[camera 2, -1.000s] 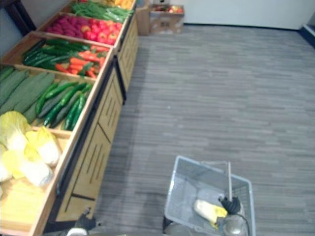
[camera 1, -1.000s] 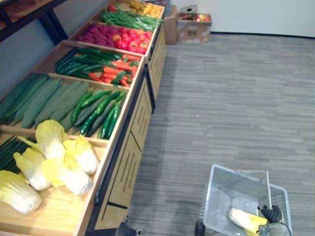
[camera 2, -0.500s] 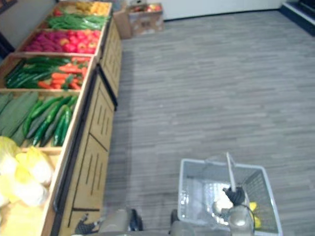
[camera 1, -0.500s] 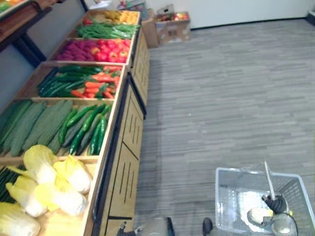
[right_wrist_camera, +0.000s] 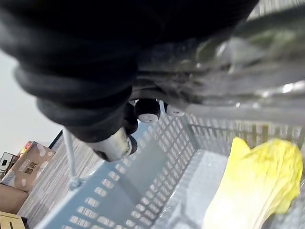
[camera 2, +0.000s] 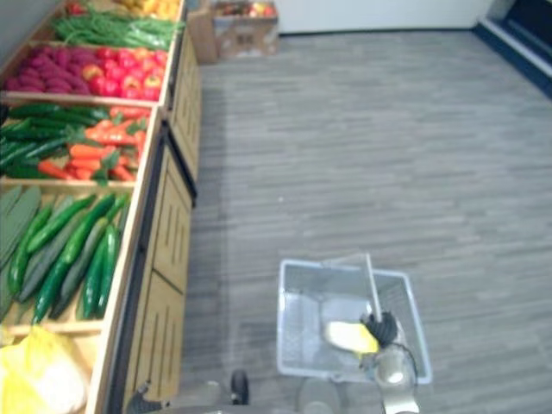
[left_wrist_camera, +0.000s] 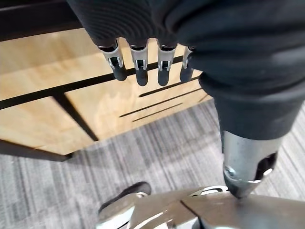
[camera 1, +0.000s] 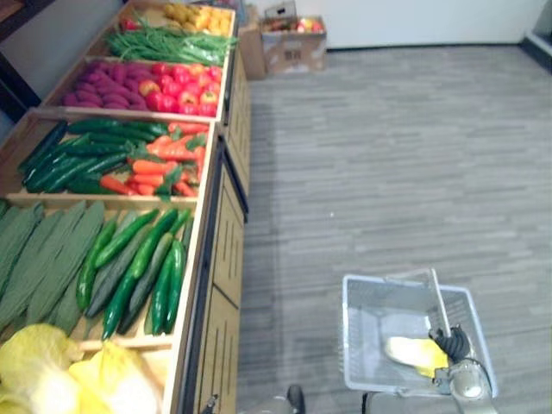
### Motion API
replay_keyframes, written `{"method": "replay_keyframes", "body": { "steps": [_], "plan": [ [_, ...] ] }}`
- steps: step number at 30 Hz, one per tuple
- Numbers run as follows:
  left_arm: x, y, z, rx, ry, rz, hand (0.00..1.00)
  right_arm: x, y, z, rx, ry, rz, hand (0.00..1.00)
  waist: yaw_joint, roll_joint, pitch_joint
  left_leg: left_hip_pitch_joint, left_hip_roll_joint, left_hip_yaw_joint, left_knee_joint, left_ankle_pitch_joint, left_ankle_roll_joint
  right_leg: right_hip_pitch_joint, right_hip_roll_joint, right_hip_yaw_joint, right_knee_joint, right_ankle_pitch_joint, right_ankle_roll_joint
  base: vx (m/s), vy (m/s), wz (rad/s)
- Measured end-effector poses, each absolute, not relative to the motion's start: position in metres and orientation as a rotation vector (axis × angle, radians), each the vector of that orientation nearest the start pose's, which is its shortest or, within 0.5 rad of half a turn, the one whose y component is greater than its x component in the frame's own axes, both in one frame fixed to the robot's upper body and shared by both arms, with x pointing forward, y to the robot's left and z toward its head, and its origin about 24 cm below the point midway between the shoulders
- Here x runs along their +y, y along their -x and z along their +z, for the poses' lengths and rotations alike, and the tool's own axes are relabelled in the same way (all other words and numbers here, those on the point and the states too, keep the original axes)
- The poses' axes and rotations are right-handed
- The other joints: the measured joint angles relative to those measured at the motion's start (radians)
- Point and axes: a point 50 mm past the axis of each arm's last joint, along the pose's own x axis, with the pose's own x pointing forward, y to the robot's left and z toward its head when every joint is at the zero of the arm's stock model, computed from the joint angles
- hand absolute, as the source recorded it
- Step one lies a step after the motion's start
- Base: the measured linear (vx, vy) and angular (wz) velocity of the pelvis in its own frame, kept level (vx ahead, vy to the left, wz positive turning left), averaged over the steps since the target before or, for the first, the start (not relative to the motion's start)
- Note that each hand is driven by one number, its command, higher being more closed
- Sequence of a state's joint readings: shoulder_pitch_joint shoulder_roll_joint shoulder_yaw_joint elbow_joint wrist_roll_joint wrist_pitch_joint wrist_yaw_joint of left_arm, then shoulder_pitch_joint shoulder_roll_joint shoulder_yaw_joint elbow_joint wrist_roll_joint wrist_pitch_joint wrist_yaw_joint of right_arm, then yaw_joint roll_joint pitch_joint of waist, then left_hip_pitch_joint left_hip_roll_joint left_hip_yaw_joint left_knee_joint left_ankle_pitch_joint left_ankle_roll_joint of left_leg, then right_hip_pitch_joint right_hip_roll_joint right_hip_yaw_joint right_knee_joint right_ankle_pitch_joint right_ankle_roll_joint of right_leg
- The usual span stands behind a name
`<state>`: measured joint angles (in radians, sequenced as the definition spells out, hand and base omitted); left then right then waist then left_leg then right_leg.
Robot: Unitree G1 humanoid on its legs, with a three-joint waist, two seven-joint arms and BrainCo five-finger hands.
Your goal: Pick vegetable in the basket
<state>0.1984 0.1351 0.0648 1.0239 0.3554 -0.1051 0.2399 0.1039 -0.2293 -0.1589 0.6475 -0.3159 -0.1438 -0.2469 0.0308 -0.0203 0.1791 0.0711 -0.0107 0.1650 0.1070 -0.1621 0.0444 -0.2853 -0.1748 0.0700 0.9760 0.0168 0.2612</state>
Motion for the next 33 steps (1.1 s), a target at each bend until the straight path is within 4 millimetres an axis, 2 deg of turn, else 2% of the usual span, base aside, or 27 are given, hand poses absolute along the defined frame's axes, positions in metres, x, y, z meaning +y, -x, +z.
{"method": "replay_keyframes", "body": {
  "steps": [1, 2, 3, 4, 5, 7, 8, 10, 11, 12, 13, 15, 16, 17, 18, 19, 21, 22, 23, 25, 26, 27, 28, 29, 30, 31, 33],
  "plan": [
    [0.225, -0.064, -0.156, 1.071, -0.52, 0.149, 0.0, -0.266, -0.17, -0.081, 0.557, 0.553, -0.334, 1.0, -0.003, 0.003, 0.002, 0.014, 0.005, -0.015, 0.0, -0.004, 0.003, -0.014, -0.006, -0.028, 0.019, -0.042, -0.037, 0.35, -0.066, 0.33],
    [0.226, -0.072, -0.155, 1.052, -0.514, 0.153, 0.0, -0.27, -0.172, -0.079, 0.55, 0.557, -0.346, 1.0, -0.008, 0.007, 0.004, 0.041, 0.025, -0.042, -0.002, -0.007, 0.003, -0.04, -0.007, -0.096, 0.005, -0.12, -0.104, 0.41, -0.109, 0.35],
    [0.225, -0.081, -0.153, 1.025, -0.492, 0.169, 0.0, -0.273, -0.174, -0.077, 0.549, 0.559, -0.355, 1.0, -0.008, 0.022, 0.011, 0.056, 0.047, -0.059, -0.001, -0.006, 0.003, -0.048, 0.0, -0.151, -0.059, -0.154, -0.158, 0.47, -0.152, 0.48],
    [0.224, -0.091, -0.15, 0.989, -0.483, 0.176, 0.0, -0.276, -0.175, -0.076, 0.547, 0.564, -0.362, 1.0, -0.011, 0.036, 0.012, 0.074, 0.071, -0.078, -0.001, -0.006, 0.002, -0.05, 0.004, -0.202, -0.185, -0.167, -0.179, 0.37, -0.143, 0.44],
    [0.223, -0.095, -0.148, 0.973, -0.478, 0.18, 0.0, -0.277, -0.176, -0.076, 0.549, 0.565, -0.362, 1.0, -0.013, 0.037, 0.01, 0.081, 0.079, -0.09, 0.0, -0.006, 0.002, -0.051, 0.003, -0.209, -0.261, -0.166, -0.178, 0.38, -0.19, 0.54],
    [0.219, -0.106, -0.145, 0.927, -0.444, 0.201, 0.0, -0.28, -0.178, -0.075, 0.548, 0.561, -0.375, 1.0, -0.021, 0.034, 0.004, 0.106, 0.108, -0.113, 0.002, -0.028, -0.058, -0.045, -0.012, -0.166, -0.601, -0.133, -0.147, 0.4, -0.264, 0.62],
    [0.219, -0.108, -0.144, 0.922, -0.443, 0.204, 0.0, -0.281, -0.177, -0.075, 0.549, 0.558, -0.382, 1.0, -0.022, 0.03, 0.002, 0.111, 0.117, -0.127, 0.002, -0.04, -0.077, -0.048, -0.021, -0.149, -0.66, -0.117, -0.14, 0.52, -0.424, 0.68],
    [0.224, -0.106, -0.144, 0.923, -0.448, 0.249, 0.0, -0.281, -0.176, -0.076, 0.556, 0.533, -0.414, 1.0, -0.022, -0.001, -0.017, 0.133, 0.142, -0.169, 0.001, -0.094, -0.164, -0.059, -0.064, -0.066, -0.819, -0.047, -0.133, 0.56, -0.537, 0.78],
    [0.228, -0.101, -0.146, 0.949, -0.436, 0.278, 0.0, -0.283, -0.172, -0.079, 0.582, 0.528, -0.426, 1.0, -0.024, 0.006, -0.019, 0.149, 0.178, -0.203, 0.008, -0.115, -0.196, -0.068, -0.054, -0.075, -0.762, 0.081, -0.082, 0.45, -0.531, 0.66],
    [0.222, -0.098, -0.149, 0.97, -0.415, 0.278, 0.0, -0.286, -0.171, -0.08, 0.592, 0.527, -0.435, 1.0, -0.021, 0.032, -0.031, 0.141, 0.208, -0.218, 0.023, -0.113, -0.198, -0.085, -0.03, -0.096, -0.712, 0.055, -0.078, 0.42, -0.523, 0.45],
    [0.212, -0.094, -0.153, 0.994, -0.382, 0.277, 0.0, -0.288, -0.173, -0.079, 0.59, 0.522, -0.446, 1.0, -0.015, 0.063, -0.05, 0.101, 0.25, -0.239, 0.076, -0.073, -0.221, -0.109, -0.001, -0.131, -0.645, 0.012, -0.111, 0.4, -0.503, 0.24],
    [0.208, -0.09, -0.155, 1.011, -0.351, 0.295, 0.0, -0.287, -0.175, -0.078, 0.587, 0.521, -0.446, 1.0, -0.011, 0.071, -0.054, 0.044, 0.266, -0.271, 0.16, 0.008, -0.22, -0.11, 0.009, -0.163, -0.589, -0.039, -0.148, 0.44, -0.474, 0.41],
    [0.21, -0.088, -0.156, 1.022, -0.351, 0.307, 0.0, -0.288, -0.172, -0.08, 0.598, 0.523, -0.445, 1.0, -0.015, 0.072, -0.054, -0.019, 0.276, -0.3, 0.269, 0.121, -0.197, -0.062, 0.009, -0.219, -0.59, -0.076, -0.18, 0.46, -0.45, 0.71],
    [0.21, -0.087, -0.156, 1.03, -0.348, 0.312, 0.0, -0.288, -0.171, -0.08, 0.603, 0.524, -0.445, 1.0, -0.017, 0.066, -0.05, -0.043, 0.281, -0.301, 0.315, 0.177, -0.183, -0.027, 0.01, -0.242, -0.604, -0.086, -0.189, 0.36, -0.333, 0.81],
    [0.211, -0.084, -0.157, 1.044, -0.347, 0.316, 0.0, -0.289, -0.165, -0.083, 0.619, 0.526, -0.447, 1.0, -0.014, 0.055, -0.044, -0.071, 0.296, -0.276, 0.381, 0.246, -0.148, 0.029, 0.01, -0.274, -0.631, -0.097, -0.202, 0.29, -0.295, 0.74],
    [0.212, -0.082, -0.158, 1.057, -0.345, 0.316, 0.0, -0.292, -0.16, -0.084, 0.633, 0.527, -0.461, 1.0, -0.01, 0.055, -0.043, -0.102, 0.328, -0.2, 0.47, 0.228, -0.146, 0.102, 0.012, -0.313, -0.671, -0.107, -0.218, 0.29, -0.337, 0.77],
    [0.212, -0.08, -0.158, 1.065, -0.346, 0.315, 0.0, -0.3, -0.153, -0.083, 0.649, 0.534, -0.489, 1.0, -0.01, 0.054, -0.043, -0.153, 0.343, -0.06, 0.557, 0.148, -0.142, 0.204, 0.008, -0.368, -0.738, -0.109, -0.222, 0.27, -0.32, 0.8],
    [0.213, -0.08, -0.158, 1.062, -0.346, 0.316, 0.0, -0.306, -0.149, -0.082, 0.658, 0.547, -0.501, 1.0, -0.005, 0.053, -0.043, -0.185, 0.326, 0.01, 0.573, 0.091, -0.128, 0.246, 0.002, -0.397, -0.771, -0.113, -0.223, 0.18, -0.184, 0.85],
    [0.212, -0.082, -0.157, 1.056, -0.346, 0.315, 0.0, -0.311, -0.145, -0.082, 0.667, 0.554, -0.517, 1.0, 0.0, 0.054, -0.042, -0.222, 0.291, 0.047, 0.555, 0.051, -0.132, 0.27, -0.003, -0.426, -0.786, -0.12, -0.221, 0.11, -0.088, 0.7],
    [0.211, -0.079, -0.158, 1.064, -0.351, 0.307, 0.0, -0.315, -0.143, -0.08, 0.669, 0.558, -0.529, 1.0, 0.001, 0.056, -0.042, -0.246, 0.225, 0.084, 0.444, 0.042, -0.134, 0.288, -0.006, -0.458, -0.8, -0.126, -0.218, 0.06, 0.003, 0.5],
    [0.21, -0.075, -0.159, 1.075, -0.352, 0.299, 0.0, -0.317, -0.143, -0.079, 0.667, 0.565, -0.531, 1.0, 0.003, 0.062, -0.041, -0.25, 0.187, 0.129, 0.322, 0.071, -0.138, 0.294, -0.003, -0.472, -0.802, -0.134, -0.209, 0.06, 0.048, 0.39],
    [0.209, -0.074, -0.159, 1.077, -0.35, 0.293, 0.0, -0.32, -0.143, -0.078, 0.665, 0.573, -0.534, 1.0, 0.002, 0.07, -0.039, -0.249, 0.171, 0.149, 0.258, 0.095, -0.136, 0.296, 0.001, -0.48, -0.803, -0.137, -0.204, 0.07, 0.08, 0.43],
    [0.207, -0.072, -0.16, 1.085, -0.35, 0.286, 0.0, -0.322, -0.142, -0.077, 0.669, 0.575, -0.542, 1.0, 0.004, 0.079, -0.046, -0.224, 0.161, 0.206, 0.157, 0.085, -0.121, 0.297, 0.006, -0.493, -0.812, -0.134, -0.19, 0.07, 0.081, 0.43],
    [0.207, -0.071, -0.16, 1.087, -0.349, 0.284, 0.0, -0.323, -0.142, -0.076, 0.667, 0.577, -0.545, 1.0, 0.004, 0.081, -0.05, -0.211, 0.149, 0.212, 0.104, 0.08, -0.112, 0.299, 0.006, -0.501, -0.827, -0.127, -0.181, 0.09, 0.113, 0.4],
    [0.207, -0.072, -0.16, 1.083, -0.348, 0.284, 0.0, -0.322, -0.146, -0.075, 0.657, 0.575, -0.545, 1.0, 0.014, 0.079, -0.05, -0.201, 0.124, 0.216, 0.044, 0.101, -0.092, 0.303, 0.005, -0.5, -0.87, -0.11, -0.158, 0.11, 0.113, 0.23],
    [0.207, -0.072, -0.16, 1.086, -0.348, 0.285, 0.0, -0.322, -0.147, -0.075, 0.654, 0.576, -0.544, 1.0, 0.026, 0.076, -0.048, -0.201, 0.109, 0.215, 0.021, 0.109, -0.081, 0.316, 0.01, -0.499, -0.916, -0.081, -0.152, 0.09, 0.088, 0.15],
    [0.207, -0.068, -0.161, 1.099, -0.35, 0.285, 0.0, -0.319, -0.148, -0.077, 0.662, 0.58, -0.527, 1.0, 0.035, 0.076, -0.047, -0.189, 0.09, 0.209, 0.02, 0.116, -0.057, 0.35, 0.013, -0.498, -0.964, -0.063, -0.129, 0.14, 0.058, 0.23]
  ]
}}
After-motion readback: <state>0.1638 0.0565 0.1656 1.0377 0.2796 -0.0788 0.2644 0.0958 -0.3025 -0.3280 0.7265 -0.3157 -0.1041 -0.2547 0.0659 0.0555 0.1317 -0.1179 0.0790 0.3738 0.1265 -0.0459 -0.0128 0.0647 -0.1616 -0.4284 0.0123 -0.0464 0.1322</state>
